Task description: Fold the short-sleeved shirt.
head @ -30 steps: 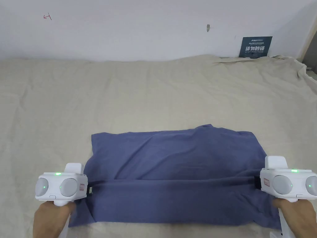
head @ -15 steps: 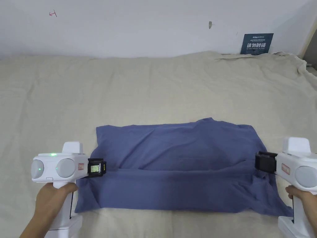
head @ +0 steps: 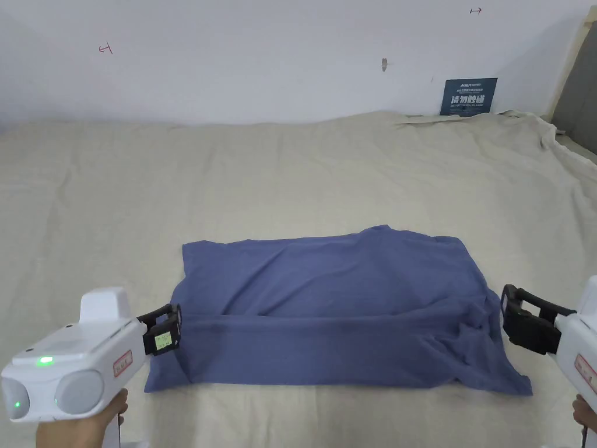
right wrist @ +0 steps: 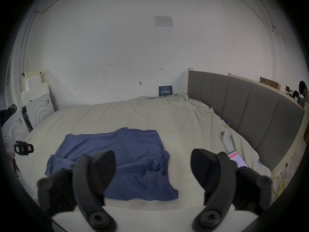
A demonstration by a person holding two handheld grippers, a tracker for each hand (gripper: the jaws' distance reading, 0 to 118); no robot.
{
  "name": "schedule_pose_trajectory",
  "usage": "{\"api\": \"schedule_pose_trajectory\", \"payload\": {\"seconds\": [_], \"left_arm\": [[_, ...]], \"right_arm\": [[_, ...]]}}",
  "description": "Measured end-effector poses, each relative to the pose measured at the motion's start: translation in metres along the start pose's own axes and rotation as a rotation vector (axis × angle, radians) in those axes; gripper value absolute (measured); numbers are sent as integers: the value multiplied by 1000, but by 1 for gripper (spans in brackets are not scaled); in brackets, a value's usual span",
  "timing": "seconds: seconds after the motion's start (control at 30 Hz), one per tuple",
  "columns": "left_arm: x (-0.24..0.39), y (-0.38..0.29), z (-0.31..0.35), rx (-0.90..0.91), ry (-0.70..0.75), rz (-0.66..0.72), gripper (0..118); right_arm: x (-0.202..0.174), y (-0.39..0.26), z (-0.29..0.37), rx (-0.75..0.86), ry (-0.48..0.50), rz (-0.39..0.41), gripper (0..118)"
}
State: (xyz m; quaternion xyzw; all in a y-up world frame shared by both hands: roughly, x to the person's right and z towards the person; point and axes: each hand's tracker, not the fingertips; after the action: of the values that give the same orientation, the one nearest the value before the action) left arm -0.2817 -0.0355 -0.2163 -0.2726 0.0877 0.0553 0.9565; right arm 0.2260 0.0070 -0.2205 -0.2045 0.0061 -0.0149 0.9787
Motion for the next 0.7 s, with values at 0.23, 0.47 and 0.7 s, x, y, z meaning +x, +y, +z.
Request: {"api": "schedule_pose_trajectory", "payload": {"seconds": [0.23,0.47,0.7], "left_arm": [[10,-22,26,79,11,-68,0],[10,-28,22,-25,-18,-20,0],[-3,-20,-19,-213,-25,9,0]], "right_arm": [[12,-27,13,44,-41,20,0],[20,-35,17,41,-30,33,0],[9,-26,15,34,-31,30,0]]}}
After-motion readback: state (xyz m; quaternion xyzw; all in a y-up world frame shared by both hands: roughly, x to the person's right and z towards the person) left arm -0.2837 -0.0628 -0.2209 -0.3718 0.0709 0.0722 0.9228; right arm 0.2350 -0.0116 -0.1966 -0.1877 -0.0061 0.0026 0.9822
